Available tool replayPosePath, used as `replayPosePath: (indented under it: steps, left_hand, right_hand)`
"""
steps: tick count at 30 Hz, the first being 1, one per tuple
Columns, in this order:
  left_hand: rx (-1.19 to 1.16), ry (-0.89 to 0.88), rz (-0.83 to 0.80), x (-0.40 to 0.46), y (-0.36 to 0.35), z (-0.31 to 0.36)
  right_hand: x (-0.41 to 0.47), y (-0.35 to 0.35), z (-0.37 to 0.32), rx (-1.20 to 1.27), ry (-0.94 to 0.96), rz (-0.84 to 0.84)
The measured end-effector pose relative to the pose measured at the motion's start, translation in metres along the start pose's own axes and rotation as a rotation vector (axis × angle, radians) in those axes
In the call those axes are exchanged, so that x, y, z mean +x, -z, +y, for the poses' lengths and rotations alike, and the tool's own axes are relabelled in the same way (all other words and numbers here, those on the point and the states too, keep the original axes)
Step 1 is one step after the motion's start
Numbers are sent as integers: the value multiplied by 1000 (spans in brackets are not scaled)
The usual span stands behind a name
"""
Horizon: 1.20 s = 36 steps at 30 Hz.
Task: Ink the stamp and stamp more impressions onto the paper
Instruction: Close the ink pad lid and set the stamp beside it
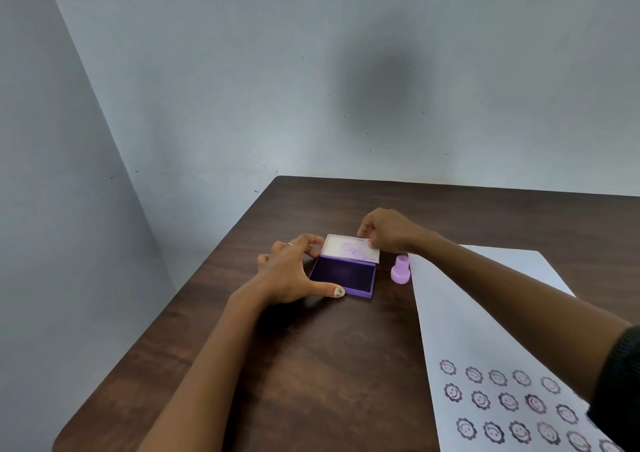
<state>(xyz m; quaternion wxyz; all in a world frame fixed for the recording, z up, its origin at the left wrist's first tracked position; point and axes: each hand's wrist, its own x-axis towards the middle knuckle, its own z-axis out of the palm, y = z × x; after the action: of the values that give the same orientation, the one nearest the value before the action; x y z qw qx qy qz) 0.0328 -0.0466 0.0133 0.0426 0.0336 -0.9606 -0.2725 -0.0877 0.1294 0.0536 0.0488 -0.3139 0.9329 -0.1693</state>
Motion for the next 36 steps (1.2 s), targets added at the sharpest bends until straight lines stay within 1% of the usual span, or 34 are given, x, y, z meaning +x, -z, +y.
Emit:
replayPosePath:
  steps: [10, 17, 25, 32, 36]
  left_hand:
    - [6, 10, 4, 1, -1, -1]
    - [-16, 7, 18, 0, -1, -2]
    - [-44, 19, 18, 2, -1, -3]
    - [-6, 20, 19, 0, -2, -3]
    - [59, 26, 16, -1, -2, -1]
  right_hand:
    - [-6, 5, -7, 81, -40, -7]
    - [-9, 17, -14, 147, -20, -6]
    - [-22, 36, -28, 200, 106, 62]
    - [-48, 28, -43, 146, 208, 87]
    - [-65, 14, -44, 83, 244, 137]
